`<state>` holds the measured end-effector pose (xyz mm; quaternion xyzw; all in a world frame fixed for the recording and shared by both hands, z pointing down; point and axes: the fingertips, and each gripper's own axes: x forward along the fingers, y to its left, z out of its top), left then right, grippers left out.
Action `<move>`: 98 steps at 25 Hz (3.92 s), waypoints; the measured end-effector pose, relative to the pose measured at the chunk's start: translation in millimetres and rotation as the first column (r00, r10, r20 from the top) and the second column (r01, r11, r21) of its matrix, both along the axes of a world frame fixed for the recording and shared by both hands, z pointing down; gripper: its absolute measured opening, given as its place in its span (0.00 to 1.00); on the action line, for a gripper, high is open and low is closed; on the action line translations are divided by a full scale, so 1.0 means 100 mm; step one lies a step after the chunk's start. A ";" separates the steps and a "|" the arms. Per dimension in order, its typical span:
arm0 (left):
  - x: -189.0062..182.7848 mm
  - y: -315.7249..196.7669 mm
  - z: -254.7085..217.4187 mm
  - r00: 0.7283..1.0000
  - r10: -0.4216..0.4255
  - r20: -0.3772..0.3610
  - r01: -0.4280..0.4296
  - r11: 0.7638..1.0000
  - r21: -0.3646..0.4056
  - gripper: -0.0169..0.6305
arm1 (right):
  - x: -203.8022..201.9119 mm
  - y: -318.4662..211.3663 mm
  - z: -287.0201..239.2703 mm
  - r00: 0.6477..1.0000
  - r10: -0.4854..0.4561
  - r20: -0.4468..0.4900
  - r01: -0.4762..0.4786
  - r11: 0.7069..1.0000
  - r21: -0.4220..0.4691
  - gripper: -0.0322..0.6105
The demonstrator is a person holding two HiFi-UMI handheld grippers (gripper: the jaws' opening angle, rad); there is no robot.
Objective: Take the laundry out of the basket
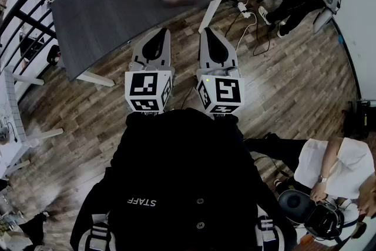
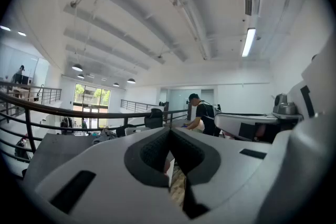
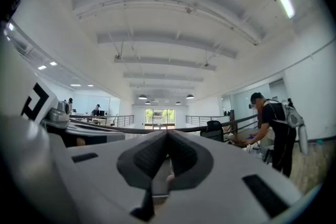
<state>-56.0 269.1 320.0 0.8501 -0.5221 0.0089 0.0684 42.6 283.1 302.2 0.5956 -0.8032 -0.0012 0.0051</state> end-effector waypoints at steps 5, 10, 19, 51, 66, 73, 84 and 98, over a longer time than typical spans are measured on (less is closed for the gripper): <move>0.01 -0.06 0.03 1.000 -0.003 -0.002 0.003 1.000 -0.003 0.03 | 0.01 -0.06 0.03 1.000 -0.002 -0.004 0.002 1.000 -0.003 0.07; 0.02 -0.10 0.09 1.000 -0.007 0.002 0.007 1.000 -0.013 0.03 | 0.04 -0.11 0.05 1.000 0.003 0.021 -0.003 1.000 0.009 0.07; 0.12 -0.23 0.21 1.000 -0.014 0.009 0.014 0.999 -0.042 0.03 | 0.18 -0.27 0.16 0.999 0.014 0.034 -0.013 1.000 -0.012 0.07; 0.63 -0.76 0.81 0.992 -0.121 0.022 0.123 0.984 -0.132 0.03 | 0.89 -0.99 0.76 0.999 -0.042 0.022 0.044 0.993 -0.105 0.07; 0.20 -2.73 0.80 0.991 -0.131 -0.001 0.129 0.982 -0.134 0.03 | 0.41 -2.96 0.87 0.999 -0.046 0.001 0.046 0.988 -0.148 0.07; 0.00 -3.57 0.93 0.994 -0.110 -0.005 0.107 0.979 -0.173 0.03 | 0.22 -3.80 0.98 1.000 -0.027 -0.003 0.026 0.983 -0.184 0.07; -0.03 -4.35 1.04 0.999 -0.036 -0.023 0.031 0.975 -0.219 0.03 | 0.02 -4.58 1.05 1.000 0.005 0.005 -0.003 0.971 -0.239 0.07; -0.10 -4.81 1.39 0.988 -0.153 0.012 0.149 0.934 -0.324 0.03 | -0.10 -5.13 1.45 0.996 -0.090 -0.013 0.080 0.933 -0.351 0.07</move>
